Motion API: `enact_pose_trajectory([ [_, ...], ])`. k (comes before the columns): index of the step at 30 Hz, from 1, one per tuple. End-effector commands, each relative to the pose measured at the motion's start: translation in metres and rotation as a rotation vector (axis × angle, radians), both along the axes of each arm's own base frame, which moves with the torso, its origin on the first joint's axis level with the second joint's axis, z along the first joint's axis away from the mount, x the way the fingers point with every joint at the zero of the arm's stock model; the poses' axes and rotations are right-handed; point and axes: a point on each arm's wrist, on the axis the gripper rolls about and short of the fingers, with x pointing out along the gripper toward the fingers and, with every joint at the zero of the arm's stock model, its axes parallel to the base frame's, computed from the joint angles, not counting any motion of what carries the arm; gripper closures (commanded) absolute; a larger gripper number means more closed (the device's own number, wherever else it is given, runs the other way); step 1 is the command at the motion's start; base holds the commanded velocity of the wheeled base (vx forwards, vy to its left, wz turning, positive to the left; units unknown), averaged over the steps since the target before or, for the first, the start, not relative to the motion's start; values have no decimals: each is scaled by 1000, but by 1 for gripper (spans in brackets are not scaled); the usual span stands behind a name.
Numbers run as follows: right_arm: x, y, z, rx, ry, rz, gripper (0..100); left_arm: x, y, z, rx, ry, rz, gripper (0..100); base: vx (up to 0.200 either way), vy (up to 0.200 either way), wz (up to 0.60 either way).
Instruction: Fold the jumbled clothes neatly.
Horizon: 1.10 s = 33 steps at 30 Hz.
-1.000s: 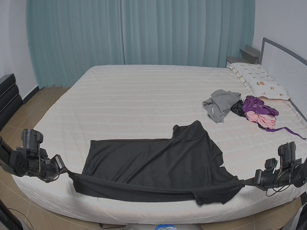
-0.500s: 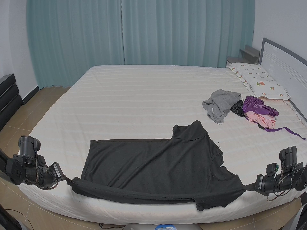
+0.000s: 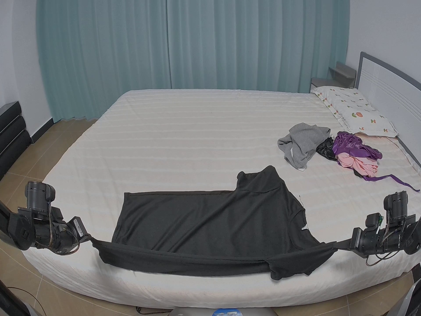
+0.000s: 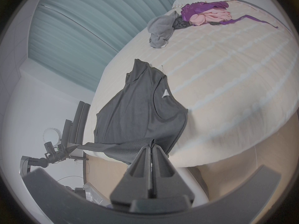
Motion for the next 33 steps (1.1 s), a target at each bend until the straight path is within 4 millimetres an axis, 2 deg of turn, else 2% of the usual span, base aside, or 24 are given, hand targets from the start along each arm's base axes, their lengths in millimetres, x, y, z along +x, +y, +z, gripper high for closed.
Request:
enact_pose_trajectory([
  [1,14,1,-1,0,5,4,100,16,2,-11,-7,40,2,100,0,0,0],
  [22,75,-1,-17,-1,71,2,100,71,-1,-37,-47,67,9,100,0,0,0],
  [33,98,-2,-30,-8,95,-2,100,77,-1,-35,-39,52,10,100,0,0,0],
])
